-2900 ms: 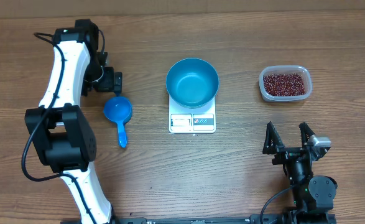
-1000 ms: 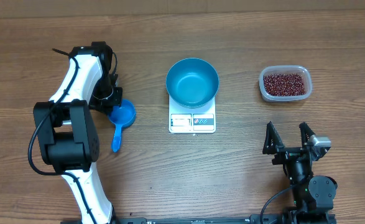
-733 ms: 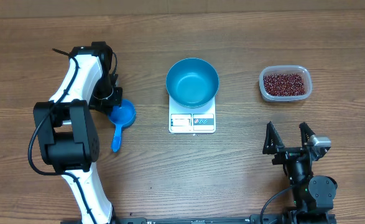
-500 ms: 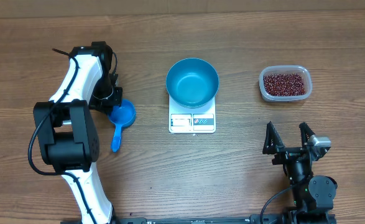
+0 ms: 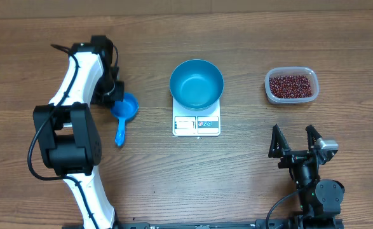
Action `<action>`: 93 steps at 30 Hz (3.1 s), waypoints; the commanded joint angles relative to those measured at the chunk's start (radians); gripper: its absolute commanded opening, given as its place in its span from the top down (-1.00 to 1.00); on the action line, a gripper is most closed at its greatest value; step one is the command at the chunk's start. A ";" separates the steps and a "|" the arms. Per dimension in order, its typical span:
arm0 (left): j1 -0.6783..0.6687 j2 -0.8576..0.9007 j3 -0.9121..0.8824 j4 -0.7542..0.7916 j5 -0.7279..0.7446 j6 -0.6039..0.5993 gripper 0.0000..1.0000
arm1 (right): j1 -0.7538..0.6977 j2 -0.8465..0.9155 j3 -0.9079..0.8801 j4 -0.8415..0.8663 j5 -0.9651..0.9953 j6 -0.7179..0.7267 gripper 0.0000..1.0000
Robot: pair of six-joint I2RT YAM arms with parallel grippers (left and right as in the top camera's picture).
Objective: Scoop item into bowl and weigh 150g on scale
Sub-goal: 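Lower the left gripper onto the blue scoop rim and close it, then lift the blue scoop with the left gripper toward the teal bowl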
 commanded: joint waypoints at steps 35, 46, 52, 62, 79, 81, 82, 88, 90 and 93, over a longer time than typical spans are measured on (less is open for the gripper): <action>-0.002 0.010 0.565 0.021 0.553 -0.703 0.92 | 0.004 -0.008 -0.010 0.004 -0.002 0.002 -1.00; -0.002 0.010 0.565 0.017 0.697 -0.721 0.92 | 0.004 -0.008 -0.010 0.004 -0.002 0.002 -1.00; -0.002 0.010 0.565 0.020 0.697 -0.756 0.92 | 0.004 -0.008 -0.010 0.004 -0.002 0.002 -1.00; -0.042 0.010 0.565 0.002 0.693 -0.947 0.92 | 0.004 -0.008 -0.010 0.004 -0.002 0.002 -1.00; -0.222 0.010 0.565 0.002 0.523 -1.045 0.91 | 0.004 -0.008 -0.010 0.004 -0.002 0.002 -1.00; -0.224 0.010 0.565 0.002 0.524 -1.061 0.91 | 0.004 -0.008 -0.010 0.004 -0.002 0.002 -1.00; -0.225 0.010 0.565 0.002 0.524 -1.067 0.91 | 0.004 -0.008 -0.010 0.005 -0.002 0.002 -1.00; -0.225 0.010 0.565 0.001 0.524 -1.135 0.92 | 0.004 -0.008 -0.010 0.005 0.000 0.001 -1.00; -0.225 0.010 0.565 -0.001 0.524 -1.169 0.92 | 0.004 -0.008 -0.010 0.005 0.039 -0.006 -1.00; -0.225 0.010 0.565 -0.008 0.525 -1.219 0.91 | 0.004 -0.008 -0.010 0.000 0.076 -0.005 -1.00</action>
